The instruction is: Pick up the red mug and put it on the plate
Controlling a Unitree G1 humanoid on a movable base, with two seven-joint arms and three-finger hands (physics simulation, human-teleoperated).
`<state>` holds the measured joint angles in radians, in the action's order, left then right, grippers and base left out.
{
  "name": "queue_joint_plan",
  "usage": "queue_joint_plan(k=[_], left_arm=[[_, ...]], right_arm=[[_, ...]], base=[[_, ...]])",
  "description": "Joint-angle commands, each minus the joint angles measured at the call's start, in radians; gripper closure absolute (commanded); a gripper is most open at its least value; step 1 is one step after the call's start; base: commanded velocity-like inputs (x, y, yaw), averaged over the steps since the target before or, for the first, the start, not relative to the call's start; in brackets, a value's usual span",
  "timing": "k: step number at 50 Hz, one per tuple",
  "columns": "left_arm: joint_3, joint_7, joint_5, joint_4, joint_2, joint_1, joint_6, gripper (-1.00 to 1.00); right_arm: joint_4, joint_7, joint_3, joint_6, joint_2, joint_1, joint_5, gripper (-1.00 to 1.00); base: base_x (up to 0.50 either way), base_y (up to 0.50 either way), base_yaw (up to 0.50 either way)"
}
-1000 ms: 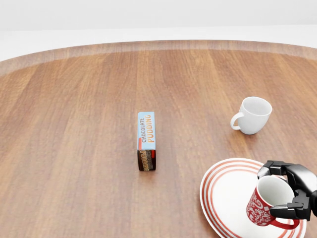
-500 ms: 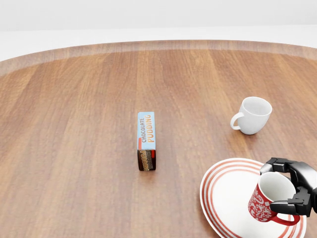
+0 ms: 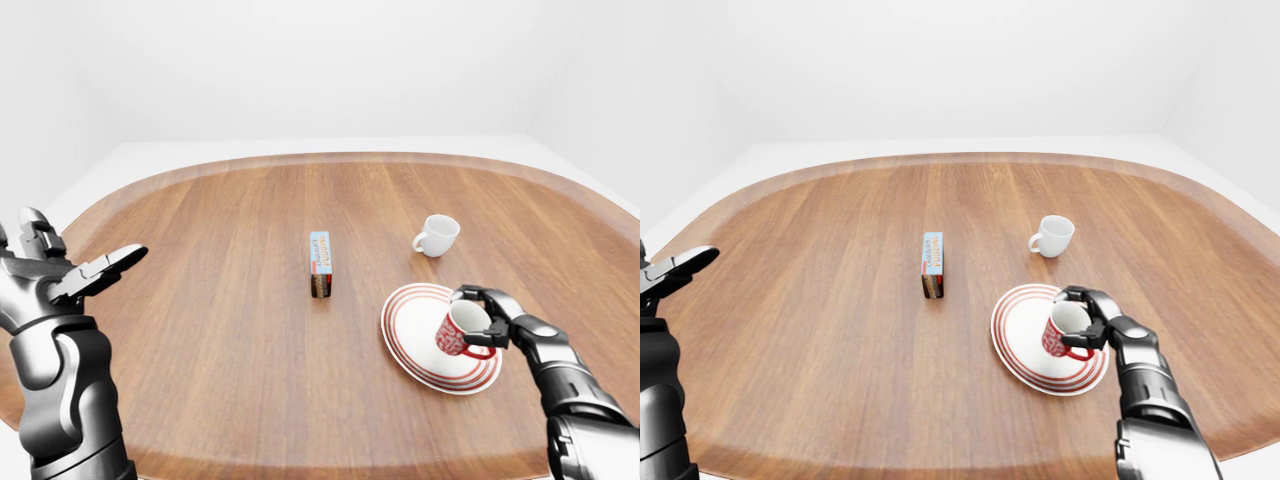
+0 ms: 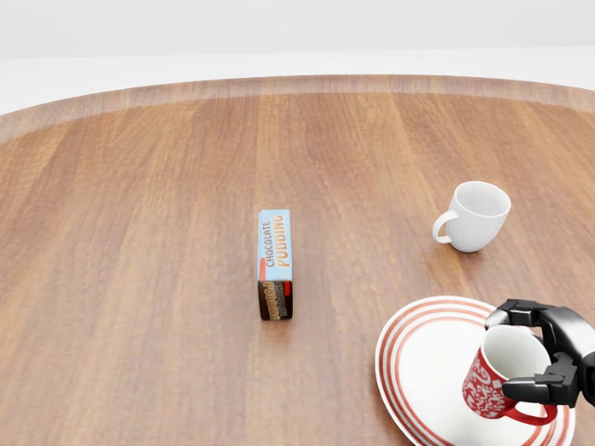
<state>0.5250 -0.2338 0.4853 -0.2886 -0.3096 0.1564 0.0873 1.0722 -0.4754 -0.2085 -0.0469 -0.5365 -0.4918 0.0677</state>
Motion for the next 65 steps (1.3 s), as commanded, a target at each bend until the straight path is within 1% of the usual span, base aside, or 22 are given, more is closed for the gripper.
queue_joint_plan(k=[1, 5, 15, 19, 22, 25, 29, 33, 36, 38, 40, 45, 46, 47, 48, 49, 54, 62, 63, 65], left_arm=[[-0.001, 0.001, -0.001, 0.002, 0.0, 0.0, 0.0, -1.0], [0.0, 0.0, -0.001, 0.001, 0.0, 0.0, 0.0, -1.0], [0.0, 0.001, -0.001, 0.001, 0.0, 0.0, 0.0, -1.0], [0.0, 0.001, -0.001, 0.001, 0.0, 0.0, 0.0, -1.0], [0.0, 0.001, -0.001, 0.002, 0.0, 0.0, 0.0, -1.0], [0.0, 0.001, -0.001, 0.003, 0.0, 0.001, 0.0, -1.0], [0.0, 0.001, -0.001, 0.005, -0.001, 0.002, 0.0, -1.0], [-0.001, 0.001, -0.002, 0.007, -0.002, 0.003, 0.0, -1.0], [-0.002, 0.001, -0.002, 0.008, -0.002, 0.003, 0.0, -1.0], [-0.003, 0.001, -0.003, 0.009, -0.001, 0.003, 0.0, -1.0], [-0.003, 0.001, -0.003, 0.009, -0.001, 0.003, 0.0, -1.0], [-0.004, 0.002, -0.005, 0.012, 0.0, 0.003, 0.0, -1.0], [-0.004, 0.002, -0.005, 0.013, 0.0, 0.003, 0.0, -1.0], [-0.005, 0.002, -0.005, 0.013, 0.0, 0.003, 0.0, -1.0], [-0.005, 0.002, -0.005, 0.013, 0.0, 0.003, 0.0, -1.0], [-0.005, 0.002, -0.005, 0.013, 0.0, 0.003, 0.0, -1.0], [-0.004, 0.001, -0.004, 0.012, 0.0, 0.002, 0.0, -1.0], [-0.004, 0.001, -0.003, 0.008, 0.001, 0.001, 0.0, -1.0], [-0.004, 0.001, -0.004, 0.009, 0.001, 0.001, 0.0, -1.0], [-0.004, 0.001, -0.004, 0.009, 0.001, 0.001, 0.0, -1.0]], right_arm=[[0.008, 0.009, -0.012, 0.01, 0.0, -0.005, -0.001, 0.9], [0.013, 0.011, -0.009, 0.012, 0.003, -0.009, 0.001, 0.91], [0.005, 0.009, -0.01, 0.008, 0.002, -0.006, 0.0, 0.84], [0.012, 0.01, -0.01, 0.013, 0.001, -0.008, 0.0, 0.83], [0.006, 0.01, -0.01, 0.01, 0.001, -0.007, -0.001, 0.7], [0.008, 0.013, -0.009, 0.012, 0.002, -0.009, 0.001, 0.64], [0.015, 0.018, -0.008, 0.015, 0.003, -0.012, 0.004, 0.65], [0.005, 0.02, -0.008, 0.009, 0.002, -0.011, 0.004, 0.65], [0.011, 0.023, -0.007, 0.01, 0.002, -0.016, 0.006, 0.62], [0.029, 0.026, -0.005, 0.019, 0.003, -0.028, 0.01, 0.58], [0.035, 0.028, -0.001, 0.014, 0.005, -0.04, 0.013, 0.59], [0.063, 0.042, 0.011, 0.016, 0.01, -0.078, 0.025, 0.59], [0.076, 0.046, 0.014, 0.02, 0.012, -0.089, 0.029, 0.59], [0.065, 0.047, 0.016, 0.01, 0.013, -0.09, 0.03, 0.6], [0.068, 0.048, 0.017, 0.01, 0.014, -0.094, 0.032, 0.6], [0.082, 0.052, 0.02, 0.017, 0.018, -0.103, 0.037, 0.6], [0.101, 0.057, 0.025, 0.02, 0.023, -0.121, 0.044, 0.61], [0.14, 0.07, 0.031, 0.038, 0.033, -0.132, 0.053, 0.58], [0.141, 0.071, 0.031, 0.038, 0.034, -0.132, 0.053, 0.57], [0.15, 0.075, 0.032, 0.04, 0.036, -0.134, 0.056, 0.47]], base=[[0.0, 0.0, 0.0], [0.0, 0.0, 0.0], [0.0, 0.0, 0.0], [0.0, 0.0, 0.0], [0.0, 0.0, 0.0], [0.0, 0.0, 0.0], [0.0, 0.0, 0.0], [0.0, 0.0, 0.0], [0.0, 0.0, 0.0], [0.0, 0.0, 0.0], [0.0, 0.0, 0.0], [0.0, 0.0, 0.0], [0.0, 0.0, 0.0], [0.0, 0.0, 0.0], [0.0, 0.0, 0.0], [0.0, 0.0, 0.0], [0.0, 0.0, 0.0], [0.0, 0.0, 0.0], [0.0, 0.0, 0.0], [0.0, 0.0, 0.0]])
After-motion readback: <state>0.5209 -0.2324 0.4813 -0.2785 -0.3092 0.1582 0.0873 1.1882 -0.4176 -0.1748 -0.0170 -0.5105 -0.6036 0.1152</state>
